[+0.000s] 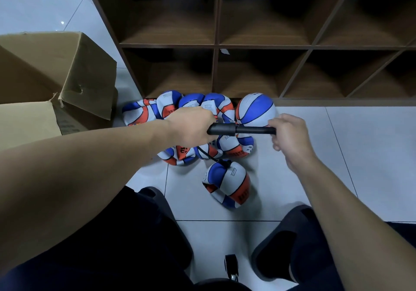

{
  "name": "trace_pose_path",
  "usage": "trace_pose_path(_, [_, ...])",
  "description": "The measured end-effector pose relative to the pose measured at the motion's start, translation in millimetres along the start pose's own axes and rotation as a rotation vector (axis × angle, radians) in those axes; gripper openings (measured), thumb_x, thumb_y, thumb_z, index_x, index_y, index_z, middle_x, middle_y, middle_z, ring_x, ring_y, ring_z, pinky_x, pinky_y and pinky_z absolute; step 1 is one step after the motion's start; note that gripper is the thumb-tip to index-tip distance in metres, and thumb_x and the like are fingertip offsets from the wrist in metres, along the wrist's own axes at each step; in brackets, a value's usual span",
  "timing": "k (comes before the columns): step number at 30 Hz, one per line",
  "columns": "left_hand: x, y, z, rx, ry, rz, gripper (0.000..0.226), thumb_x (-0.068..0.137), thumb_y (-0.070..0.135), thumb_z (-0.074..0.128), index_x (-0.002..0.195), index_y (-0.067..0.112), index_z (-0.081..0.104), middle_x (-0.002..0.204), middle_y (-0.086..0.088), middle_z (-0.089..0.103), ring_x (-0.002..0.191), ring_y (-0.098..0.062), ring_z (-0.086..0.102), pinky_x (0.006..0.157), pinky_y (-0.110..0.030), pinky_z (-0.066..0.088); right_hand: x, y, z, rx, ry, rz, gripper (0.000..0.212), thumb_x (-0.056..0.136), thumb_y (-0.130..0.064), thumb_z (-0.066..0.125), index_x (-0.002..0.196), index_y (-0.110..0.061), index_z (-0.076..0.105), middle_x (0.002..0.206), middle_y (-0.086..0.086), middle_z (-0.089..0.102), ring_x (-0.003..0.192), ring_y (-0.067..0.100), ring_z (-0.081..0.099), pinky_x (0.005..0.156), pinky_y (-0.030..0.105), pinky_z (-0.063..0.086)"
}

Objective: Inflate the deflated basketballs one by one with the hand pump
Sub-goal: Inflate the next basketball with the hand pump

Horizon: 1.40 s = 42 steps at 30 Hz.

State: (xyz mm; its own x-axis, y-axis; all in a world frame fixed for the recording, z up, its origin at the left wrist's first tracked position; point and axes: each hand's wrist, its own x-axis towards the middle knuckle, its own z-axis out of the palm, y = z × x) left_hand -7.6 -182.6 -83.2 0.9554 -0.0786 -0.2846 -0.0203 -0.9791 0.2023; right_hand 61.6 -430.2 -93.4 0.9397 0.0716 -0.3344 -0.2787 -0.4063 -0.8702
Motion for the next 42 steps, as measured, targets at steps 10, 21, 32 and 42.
trace_pose_path(10, [2,-12,-1,0.055,-0.047,-0.019,0.030,0.101,0.039,0.062,0.074,0.028,0.056,0.066,0.002,0.058,0.058,-0.019,0.054,0.055,-0.034,0.046,-7,4,9,0.020,-0.049,0.049,0.027,0.086,-0.016,0.050,0.067,-0.024,0.034,0.059,-0.001,0.026,0.058,0.023,0.020,0.053,0.034,0.017])
trace_pose_path(21, [0,8,-4,0.024,-0.014,-0.048,0.028,0.099,0.032,0.061,0.073,0.025,0.057,0.063,0.003,0.056,0.056,-0.020,0.053,0.053,-0.030,0.040,-18,-4,43,-0.031,-0.032,-0.143,0.040,0.102,-0.019,0.051,0.069,-0.021,0.029,0.057,-0.011,0.026,0.058,0.016,0.025,0.053,0.033,0.022])
trace_pose_path(32, [2,22,-10,0.039,0.009,-0.009,0.027,0.101,0.037,0.060,0.077,0.024,0.060,0.066,0.000,0.060,0.057,-0.020,0.054,0.052,-0.031,0.040,-20,-7,59,0.004,-0.042,-0.148,0.038,0.103,-0.025,0.052,0.069,-0.020,0.035,0.064,-0.006,0.035,0.062,0.020,0.034,0.058,0.034,0.034])
trace_pose_path(42, [0,0,-11,-0.008,-0.047,0.009,0.032,0.101,0.042,0.061,0.075,0.024,0.063,0.062,0.002,0.059,0.055,-0.019,0.055,0.054,-0.035,0.049,-13,-2,28,-0.101,-0.009,-0.205,0.041,0.102,-0.031,0.054,0.068,-0.016,0.035,0.058,-0.007,0.035,0.058,0.018,0.034,0.055,0.032,0.031])
